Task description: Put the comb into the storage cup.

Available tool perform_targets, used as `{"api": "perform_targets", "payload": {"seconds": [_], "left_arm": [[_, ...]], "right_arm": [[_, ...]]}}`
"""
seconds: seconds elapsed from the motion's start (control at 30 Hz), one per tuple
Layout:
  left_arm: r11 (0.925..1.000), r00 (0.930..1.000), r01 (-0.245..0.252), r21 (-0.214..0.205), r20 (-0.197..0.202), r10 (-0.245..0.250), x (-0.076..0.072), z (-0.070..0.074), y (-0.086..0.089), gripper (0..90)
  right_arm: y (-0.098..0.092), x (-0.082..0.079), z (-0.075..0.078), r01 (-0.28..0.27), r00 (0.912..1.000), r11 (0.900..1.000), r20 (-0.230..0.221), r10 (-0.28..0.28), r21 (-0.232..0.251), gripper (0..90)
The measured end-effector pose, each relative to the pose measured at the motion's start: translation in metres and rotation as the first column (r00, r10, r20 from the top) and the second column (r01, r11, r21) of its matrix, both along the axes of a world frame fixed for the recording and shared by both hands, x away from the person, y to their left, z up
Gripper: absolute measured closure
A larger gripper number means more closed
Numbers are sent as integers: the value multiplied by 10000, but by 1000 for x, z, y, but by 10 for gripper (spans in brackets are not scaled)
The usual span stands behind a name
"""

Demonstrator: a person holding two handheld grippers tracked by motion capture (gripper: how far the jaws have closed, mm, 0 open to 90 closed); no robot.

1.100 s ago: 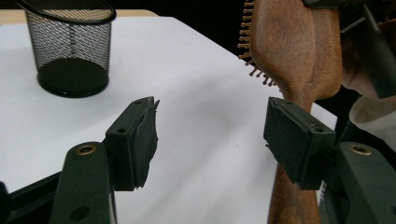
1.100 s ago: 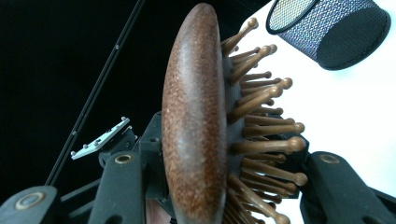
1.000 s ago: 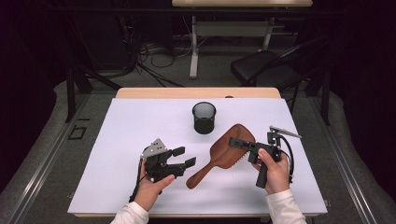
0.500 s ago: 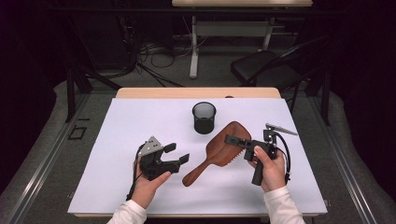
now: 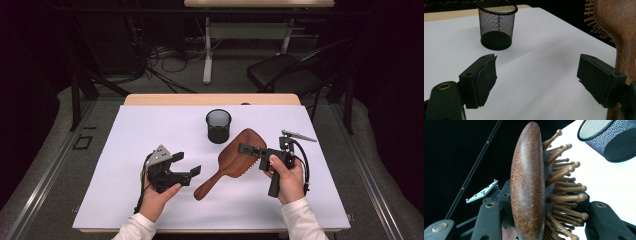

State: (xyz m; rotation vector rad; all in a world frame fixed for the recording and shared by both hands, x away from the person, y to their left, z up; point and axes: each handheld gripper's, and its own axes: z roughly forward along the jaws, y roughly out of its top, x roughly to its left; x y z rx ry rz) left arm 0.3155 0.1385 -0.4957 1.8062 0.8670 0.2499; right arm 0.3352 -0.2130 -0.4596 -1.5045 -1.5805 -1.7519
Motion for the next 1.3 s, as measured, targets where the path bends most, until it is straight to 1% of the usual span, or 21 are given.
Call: {"api": "perform_targets", "payload": {"seconds": [0.03, 0.13, 0.2, 0.27, 0.37, 0.47, 0.6, 0.67, 0.73, 0.8, 0.9, 0.93, 1.03, 1.07, 1.23, 1.3], "left_arm": [[10000, 10000, 2, -80, -32, -3, 1, 0, 0, 157], [9997, 9997, -109, -221, -198, 105, 2, 0, 3, 156], [9996, 9997, 5, -284, -242, -12, 3, 0, 4, 156], [9993, 9997, 138, -344, -201, -145, 2, 0, 6, 156], [9989, 9990, 362, -281, -234, -369, 3, 0, 8, 155], [9983, 9981, 547, -207, -281, -553, 3, -1, 10, 150], [9981, 9980, 609, -26, -140, -610, 2, -1, 10, 148], [9976, 9977, 683, 152, -39, -682, 2, -1, 10, 129], [9968, 9971, 764, 248, -29, -764, 2, -1, 9, 82], [9970, 9974, 725, 270, -29, -725, 2, -2, 9, 54], [9964, 9968, 793, 305, -98, -791, 2, -2, 9, 44], [9969, 9975, 708, 352, -70, -706, 2, -2, 9, 42], [9979, 9986, 533, 360, -66, -531, 3, -2, 10, 2], [9982, 9988, 495, 346, -68, -493, 3, -2, 11, 2], [9983, 9988, 486, 329, -86, -483, 4, -3, 11, 2], [9990, 9993, 345, 269, -147, -341, 5, -3, 12, 2]], "right_arm": [[0, 0, 1, -20, 10000, 10000, 14, 20, -83, 498], [-1, 0, 3, 26, 10000, 9999, 43, -26, -98, 498], [-1, 0, 3, 31, 10000, 9999, 54, -30, -96, 498], [-1, 0, 3, -17, 10000, 9999, 43, 17, -109, 498], [-1, 0, 4, -12, 10000, 9998, 23, 12, -180, 498], [-1, 0, 4, 43, 10000, 10000, 53, -42, -77, 498], [-1, 0, 6, 22, 10000, 9998, 30, -21, -179, 498], [-2, 1, 6, 23, 10000, 9999, 44, -22, -155, 498], [-2, 1, 7, 42, 10000, 9999, 41, -42, -133, 498], [-2, 1, 7, 59, 10000, 9999, 70, -58, -136, 498], [-3, 1, 8, 58, 10000, 9999, 53, -58, -147, 498], [-3, 1, 9, -7, 10000, 9998, 56, 9, -202, 498], [-3, 2, 9, 93, 9999, 9999, 99, -92, -88, 498], [-4, 1, 10, 66, 10000, 9998, 74, -65, -164, 497], [-5, 2, 11, 115, 9999, 9998, 106, -113, -174, 498], [-6, 2, 11, 93, 9999, 9997, 87, -92, -213, 498]]}}
